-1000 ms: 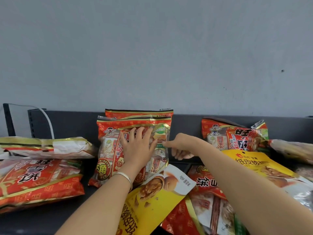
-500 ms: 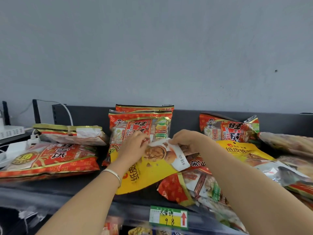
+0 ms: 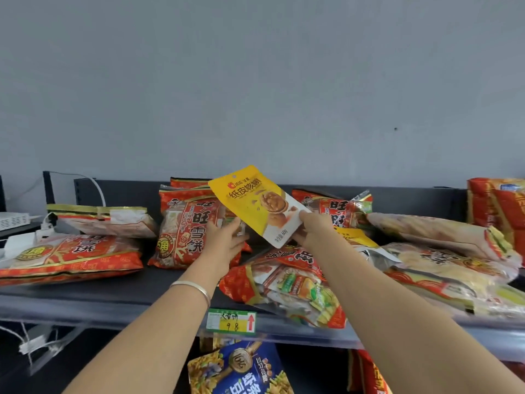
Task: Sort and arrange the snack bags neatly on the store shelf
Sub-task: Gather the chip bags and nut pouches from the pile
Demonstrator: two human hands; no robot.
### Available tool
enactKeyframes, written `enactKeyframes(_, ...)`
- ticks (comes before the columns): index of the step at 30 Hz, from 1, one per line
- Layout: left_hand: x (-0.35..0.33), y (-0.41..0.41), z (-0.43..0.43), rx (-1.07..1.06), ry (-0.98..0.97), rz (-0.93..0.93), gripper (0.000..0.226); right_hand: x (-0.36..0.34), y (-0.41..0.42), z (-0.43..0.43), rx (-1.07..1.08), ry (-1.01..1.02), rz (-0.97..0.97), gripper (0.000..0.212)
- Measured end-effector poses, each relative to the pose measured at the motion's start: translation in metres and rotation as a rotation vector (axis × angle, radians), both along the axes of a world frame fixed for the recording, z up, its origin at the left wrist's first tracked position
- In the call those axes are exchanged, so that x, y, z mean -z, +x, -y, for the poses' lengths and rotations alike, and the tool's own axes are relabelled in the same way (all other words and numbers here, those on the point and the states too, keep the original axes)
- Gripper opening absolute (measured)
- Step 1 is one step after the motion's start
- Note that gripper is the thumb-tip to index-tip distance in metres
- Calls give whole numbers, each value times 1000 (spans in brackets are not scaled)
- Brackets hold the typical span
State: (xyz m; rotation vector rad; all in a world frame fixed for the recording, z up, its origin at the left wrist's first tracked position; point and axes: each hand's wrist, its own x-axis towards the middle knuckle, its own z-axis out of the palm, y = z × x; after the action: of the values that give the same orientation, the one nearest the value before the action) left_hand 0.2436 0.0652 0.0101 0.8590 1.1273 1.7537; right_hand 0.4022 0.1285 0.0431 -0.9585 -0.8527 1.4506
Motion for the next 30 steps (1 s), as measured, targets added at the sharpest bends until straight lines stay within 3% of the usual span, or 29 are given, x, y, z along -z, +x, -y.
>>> enactKeyframes(2, -1, 28, 2, 175, 2, 12, 22, 1, 2, 11, -51, -25, -32, 27)
enactKeyframes(5, -1, 55, -4, 118, -3, 58, 17, 1, 8, 24, -142, -19, 99, 26)
enactKeyframes(8, -1, 55, -13, 37, -14, 94, 26, -6, 30, 30, -208, 114, 521, 10)
enactKeyframes(11, -4, 53, -21, 81, -52, 12, 17, -21, 62, 15, -9, 265, 881, 16)
enactKeyframes(15, -6, 68, -30, 118, -66, -157, 16, -30, 100, -5, 179, 276, 1369, 12)
enactKeyframes(18, -4, 76, -40, 135, -8, -230, 26, -24, 113, -2, 66, 147, 1659, 53)
enactKeyframes(20, -3, 75, -46, 140, 4, -255, 26, -15, 112, -3, -27, 65, 1637, 82)
enactKeyframes(22, -1, 73, -54, 143, 10, -267, 28, -5, 110, -10, -33, 6, 1552, 95)
enactKeyframes(24, 4, 71, -60, 131, 17, -269, 31, 0, 114, -18, 81, 13, 1415, 91)
enactKeyframes(28, 14, 67, -68, 117, 7, -207, 28, 3, 124, -34, 256, -12, 909, 71)
enactKeyframes(30, 17, 67, -71, 119, -8, -151, 24, 3, 126, -37, 271, -98, 811, 52)
